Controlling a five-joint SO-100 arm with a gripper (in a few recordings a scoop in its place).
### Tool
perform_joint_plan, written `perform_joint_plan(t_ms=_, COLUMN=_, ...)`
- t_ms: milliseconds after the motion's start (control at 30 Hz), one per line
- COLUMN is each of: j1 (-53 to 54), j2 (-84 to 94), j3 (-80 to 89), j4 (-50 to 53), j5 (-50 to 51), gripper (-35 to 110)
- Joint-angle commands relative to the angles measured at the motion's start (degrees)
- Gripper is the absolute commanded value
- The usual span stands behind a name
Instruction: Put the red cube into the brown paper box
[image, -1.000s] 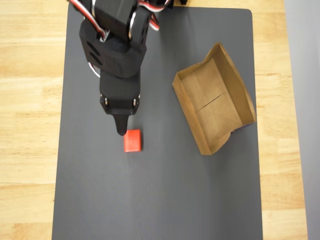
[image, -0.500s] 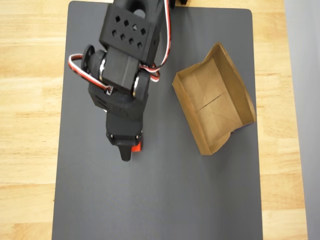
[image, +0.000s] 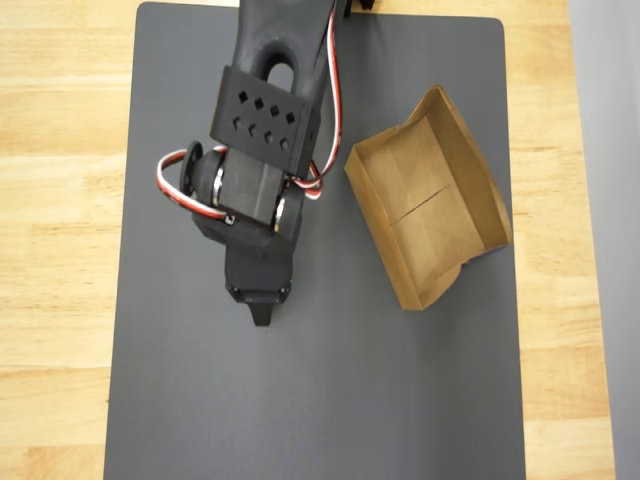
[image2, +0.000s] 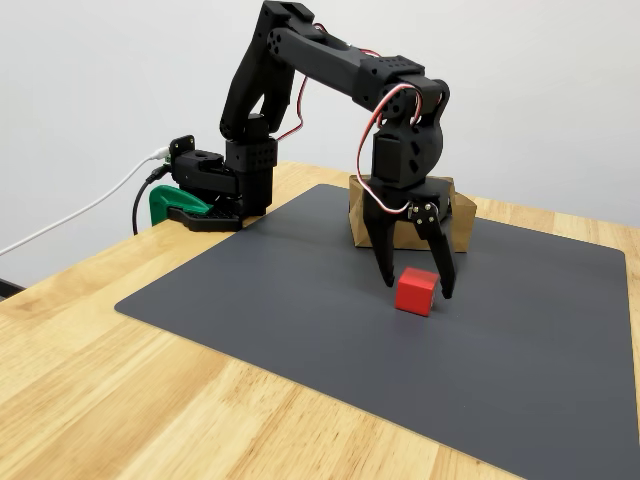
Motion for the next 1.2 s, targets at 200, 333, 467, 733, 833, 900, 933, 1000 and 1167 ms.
perform_joint_plan(t_ms=200, j1=0.09, j2=-0.35, j3=-3.08, j4=0.53, j5=1.23, gripper=14)
perform_joint_plan(t_ms=333, j1=0.18, j2=-0.26, j3=-3.08, j4=0.00, j5=1.49, gripper=3)
perform_joint_plan(t_ms=467, j1=0.44, j2=1.76, j3=-2.64, j4=-0.35, j5=1.58, gripper=0)
perform_joint_plan(t_ms=733, j1=0.00, j2=19.78, j3=7.03, j4=-7.38, j5=-1.14, gripper=0)
perform_joint_plan(t_ms=833, j1=-0.53, j2=25.66, j3=10.90, j4=-10.81, j5=-1.05, gripper=0)
perform_joint_plan(t_ms=900, j1=-1.41, j2=30.59, j3=15.21, j4=-14.15, j5=-0.97, gripper=0)
perform_joint_plan(t_ms=933, j1=-2.02, j2=33.22, j3=17.58, j4=-15.82, j5=-0.79, gripper=0)
perform_joint_plan(t_ms=1000, j1=-3.43, j2=38.85, j3=23.03, j4=-19.16, j5=0.26, gripper=0)
perform_joint_plan(t_ms=1167, j1=-9.14, j2=54.23, j3=36.47, j4=-23.99, j5=1.85, gripper=0)
